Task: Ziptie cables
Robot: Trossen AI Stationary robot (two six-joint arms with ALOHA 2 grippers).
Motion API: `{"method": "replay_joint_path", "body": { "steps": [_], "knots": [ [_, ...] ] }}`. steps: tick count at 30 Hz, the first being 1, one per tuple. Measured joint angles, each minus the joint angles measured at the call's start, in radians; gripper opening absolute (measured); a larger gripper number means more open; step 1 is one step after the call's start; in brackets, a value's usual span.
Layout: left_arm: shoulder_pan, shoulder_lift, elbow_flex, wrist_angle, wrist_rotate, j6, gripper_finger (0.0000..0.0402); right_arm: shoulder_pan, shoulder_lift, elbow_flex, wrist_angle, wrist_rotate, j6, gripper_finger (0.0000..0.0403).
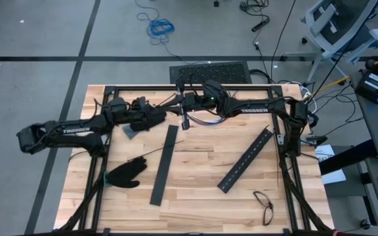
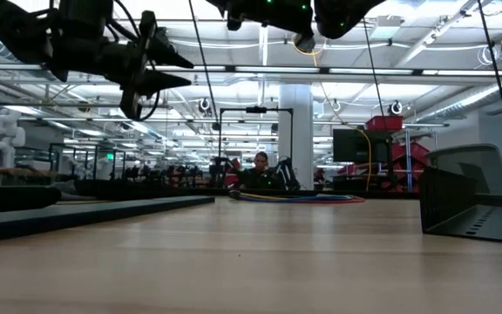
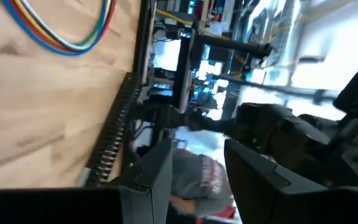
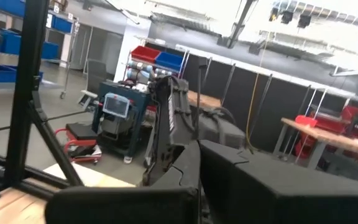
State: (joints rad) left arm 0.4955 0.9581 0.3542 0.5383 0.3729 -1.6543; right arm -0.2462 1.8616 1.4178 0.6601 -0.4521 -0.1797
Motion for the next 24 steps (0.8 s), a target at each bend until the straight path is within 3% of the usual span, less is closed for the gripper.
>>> {"method": "replay_joint_path", "body": {
  "steps": [3, 7, 10, 12, 15, 18, 21, 24],
  "knots": [
    [0.027, -0.016, 0.000, 0.005, 0.114, 0.185, 0.0144, -0.004, -0.017, -0.001, -0.039, -0.004, 0.005, 0.0000],
    [0.022, -0.055, 0.000, -0.011, 0.278, 0.605, 0.0144, -0.023, -0.065, -0.001, -0.060, -0.052, 0.078, 0.0000],
    [-0.024, -0.070, 0.009, -0.112, 0.277, 0.871, 0.0140, -0.044, -0.102, 0.000, -0.075, -0.079, 0.216, 0.0000],
    [-0.064, -0.074, 0.036, -0.175, 0.246, 1.137, 0.0135, -0.052, -0.113, 0.000, -0.074, -0.083, 0.319, 0.0000],
    [-0.140, -0.075, 0.107, -0.353, 0.065, 1.603, 0.0126, -0.055, -0.116, 0.000, -0.084, -0.107, 0.471, 0.0000],
    [-0.226, -0.074, 0.181, -0.540, -0.209, 2.007, 0.0121, -0.054, -0.115, 0.000, -0.084, -0.132, 0.585, 0.0000],
    [-0.304, -0.069, 0.209, -0.649, -0.433, 2.286, 0.0121, -0.063, -0.115, 0.000, -0.085, -0.132, 0.663, 0.0000],
    [-0.386, -0.067, 0.214, -0.702, -0.567, 2.483, 0.0121, -0.088, -0.115, 0.000, -0.136, -0.130, 0.713, 0.0000]
  ]
}}
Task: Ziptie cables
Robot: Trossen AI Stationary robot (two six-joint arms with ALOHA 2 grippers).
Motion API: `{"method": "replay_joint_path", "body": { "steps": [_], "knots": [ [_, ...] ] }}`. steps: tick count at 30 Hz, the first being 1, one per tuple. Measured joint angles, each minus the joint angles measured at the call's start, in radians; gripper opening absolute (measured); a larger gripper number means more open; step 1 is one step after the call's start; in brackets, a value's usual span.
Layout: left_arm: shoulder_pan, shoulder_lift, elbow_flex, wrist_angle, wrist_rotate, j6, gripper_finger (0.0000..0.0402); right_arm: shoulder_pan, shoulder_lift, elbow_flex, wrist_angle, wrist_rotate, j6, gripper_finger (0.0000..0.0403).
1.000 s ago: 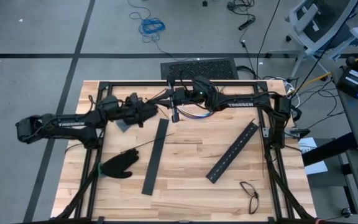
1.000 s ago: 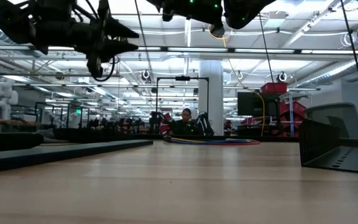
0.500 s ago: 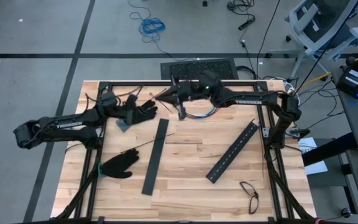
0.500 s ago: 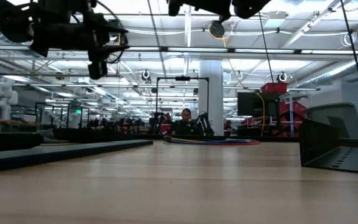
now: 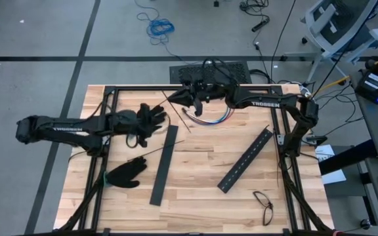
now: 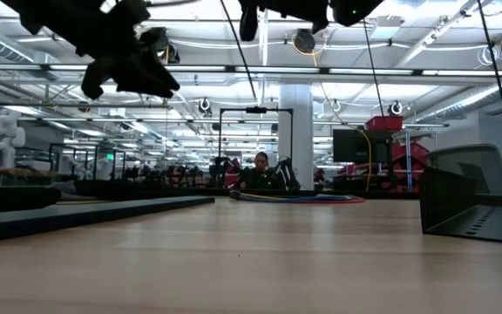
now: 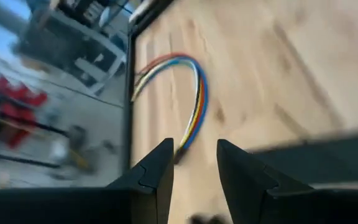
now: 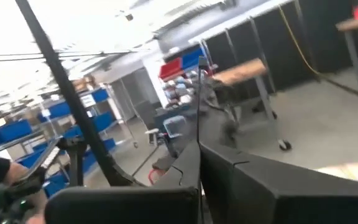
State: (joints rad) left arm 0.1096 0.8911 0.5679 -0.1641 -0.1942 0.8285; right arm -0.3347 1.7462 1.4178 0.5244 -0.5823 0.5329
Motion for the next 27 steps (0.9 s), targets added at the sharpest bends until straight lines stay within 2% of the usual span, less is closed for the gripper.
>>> {"method": "replay_joint_path", "body": {
  "steps": [4, 8, 11, 15, 19, 27],
  "knots": [
    [-0.122, -0.001, 0.006, 0.013, -0.041, 0.217, 0.0121, -0.037, 0.004, 0.000, -0.003, 0.027, 0.033, 0.0000],
    [-0.208, 0.013, 0.043, 0.078, -0.048, 0.264, 0.0121, -0.059, 0.015, 0.000, -0.025, 0.067, 0.107, 0.0000],
    [-0.238, 0.046, 0.094, 0.098, -0.080, 0.362, 0.0121, -0.059, 0.033, -0.003, -0.023, 0.127, 0.221, 0.0000],
    [-0.259, 0.083, 0.154, 0.111, -0.196, 0.585, 0.0121, -0.054, 0.066, -0.003, -0.013, 0.140, 0.411, 0.0000],
    [-0.261, 0.123, 0.161, 0.101, -0.218, 0.609, 0.0121, -0.043, 0.088, -0.004, 0.008, 0.178, 0.530, 0.0000],
    [-0.290, 0.188, 0.161, 0.112, -0.214, 0.669, 0.0121, -0.022, 0.086, -0.004, -0.026, 0.379, 0.659, 0.0000]
  ]
}}
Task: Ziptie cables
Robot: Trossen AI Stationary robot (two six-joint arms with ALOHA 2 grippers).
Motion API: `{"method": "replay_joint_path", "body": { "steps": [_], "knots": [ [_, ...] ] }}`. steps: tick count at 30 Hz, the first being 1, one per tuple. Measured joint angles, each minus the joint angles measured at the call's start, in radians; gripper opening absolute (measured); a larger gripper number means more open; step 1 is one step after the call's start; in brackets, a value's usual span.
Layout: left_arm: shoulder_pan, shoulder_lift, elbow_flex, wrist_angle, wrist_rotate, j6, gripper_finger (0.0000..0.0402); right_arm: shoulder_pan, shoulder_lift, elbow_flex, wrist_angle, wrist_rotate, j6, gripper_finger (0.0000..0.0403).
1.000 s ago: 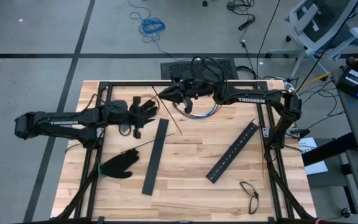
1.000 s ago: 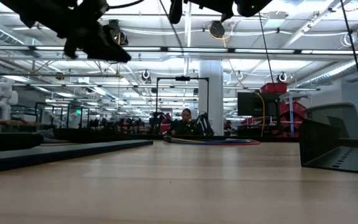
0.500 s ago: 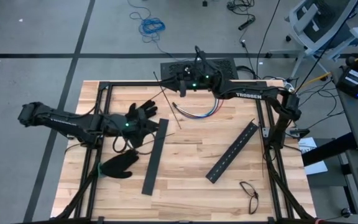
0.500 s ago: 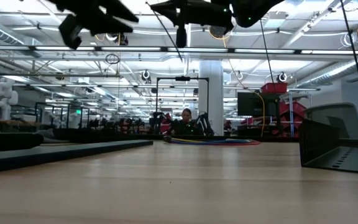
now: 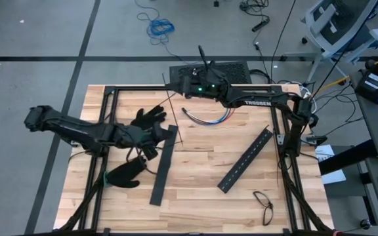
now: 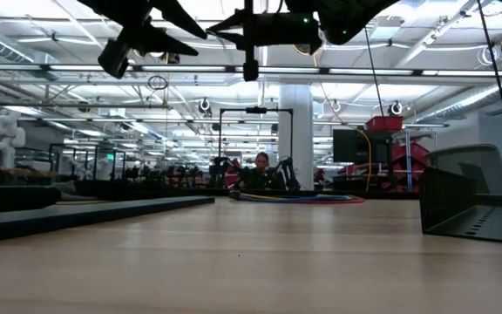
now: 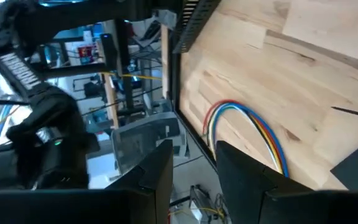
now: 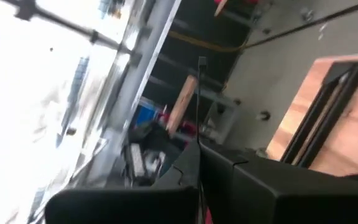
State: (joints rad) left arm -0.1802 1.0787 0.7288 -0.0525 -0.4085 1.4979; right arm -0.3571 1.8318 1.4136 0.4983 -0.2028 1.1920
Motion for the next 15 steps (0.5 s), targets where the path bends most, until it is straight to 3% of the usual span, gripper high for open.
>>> {"method": "replay_joint_path", "body": {
  "steps": [5, 15],
  "knots": [
    [-0.004, 0.026, 0.000, 0.092, -0.011, 0.054, 0.0121, 0.006, 0.006, -0.001, -0.035, 0.054, 0.003, 0.0000],
    [0.013, 0.028, 0.000, 0.098, -0.013, 0.107, 0.0121, 0.031, 0.054, -0.001, 0.056, 0.068, 0.141, 0.0000]
  ]
}}
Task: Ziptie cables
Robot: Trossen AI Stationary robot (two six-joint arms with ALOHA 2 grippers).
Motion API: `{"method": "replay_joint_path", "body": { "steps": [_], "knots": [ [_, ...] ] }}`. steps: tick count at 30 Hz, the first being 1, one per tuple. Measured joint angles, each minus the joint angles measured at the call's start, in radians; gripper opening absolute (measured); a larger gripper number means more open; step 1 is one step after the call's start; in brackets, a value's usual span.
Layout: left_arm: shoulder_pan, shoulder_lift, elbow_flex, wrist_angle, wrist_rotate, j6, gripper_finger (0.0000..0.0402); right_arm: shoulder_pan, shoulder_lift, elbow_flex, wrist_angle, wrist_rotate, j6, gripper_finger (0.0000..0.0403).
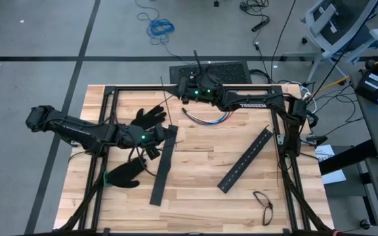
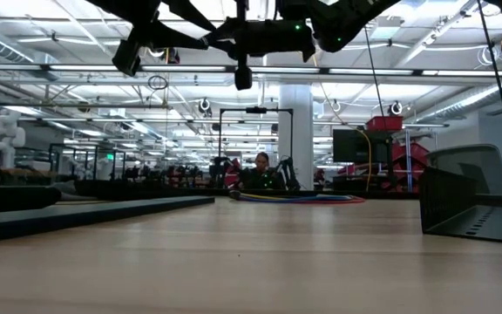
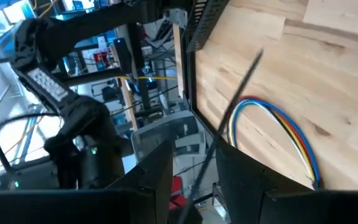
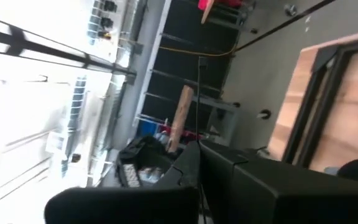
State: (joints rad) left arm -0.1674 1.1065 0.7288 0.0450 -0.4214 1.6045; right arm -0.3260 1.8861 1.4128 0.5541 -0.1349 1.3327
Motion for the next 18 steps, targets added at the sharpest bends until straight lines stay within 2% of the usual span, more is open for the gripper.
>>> {"method": "replay_joint_path", "body": {
  "steps": [6, 18],
  "knots": [
    [0.002, 0.000, 0.000, -0.001, -0.001, -0.003, 0.0121, 0.008, 0.008, 0.000, 0.022, 0.006, 0.008, 0.0000],
    [-0.005, 0.000, 0.000, -0.001, 0.027, -0.132, 0.0121, 0.004, 0.008, 0.000, 0.043, 0.005, -0.016, 0.0000]
  ]
}}
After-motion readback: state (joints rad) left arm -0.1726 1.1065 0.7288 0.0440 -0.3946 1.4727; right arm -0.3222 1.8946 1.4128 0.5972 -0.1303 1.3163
